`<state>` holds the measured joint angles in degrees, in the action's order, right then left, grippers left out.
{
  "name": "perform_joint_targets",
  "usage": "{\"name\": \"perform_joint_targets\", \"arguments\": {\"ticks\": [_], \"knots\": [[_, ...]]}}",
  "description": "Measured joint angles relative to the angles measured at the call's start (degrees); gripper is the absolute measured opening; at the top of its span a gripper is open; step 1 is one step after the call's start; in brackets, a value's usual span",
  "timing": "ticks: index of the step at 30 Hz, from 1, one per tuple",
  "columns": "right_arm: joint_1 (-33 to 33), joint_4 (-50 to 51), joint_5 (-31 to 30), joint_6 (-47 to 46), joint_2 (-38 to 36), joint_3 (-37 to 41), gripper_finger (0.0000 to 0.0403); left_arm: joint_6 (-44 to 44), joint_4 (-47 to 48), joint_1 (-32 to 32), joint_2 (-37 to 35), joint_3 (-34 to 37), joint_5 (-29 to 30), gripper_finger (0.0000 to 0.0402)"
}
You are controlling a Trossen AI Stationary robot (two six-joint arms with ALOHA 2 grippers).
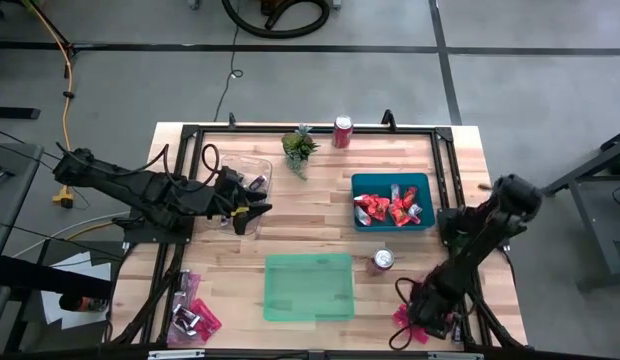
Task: Sort candy
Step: Put the brown chocolate bar into the transparent bin
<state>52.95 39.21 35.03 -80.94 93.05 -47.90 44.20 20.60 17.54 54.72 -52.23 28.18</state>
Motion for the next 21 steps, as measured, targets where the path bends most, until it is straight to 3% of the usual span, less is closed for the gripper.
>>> {"name": "perform_joint_targets", "arguments": {"ticks": [7, 15, 21], "knots": [[1.52, 3.59, 4.66, 3.53, 8.34, -1.27, 0.0268, -0.93, 0.02, 0.0, 0.0, 0.0, -0.04, 0.0204], [2.75, 2.2, 5.62, 4.02, 10.59, -1.33, 0.0234, -0.96, 0.07, 0.02, 0.0, 0.0, -1.03, 0.0204], [2.86, 1.96, 6.87, 4.02, 10.69, -1.26, 0.0168, -0.99, 0.14, 0.0, -0.39, 0.02, -1.05, 0.0204]]}}
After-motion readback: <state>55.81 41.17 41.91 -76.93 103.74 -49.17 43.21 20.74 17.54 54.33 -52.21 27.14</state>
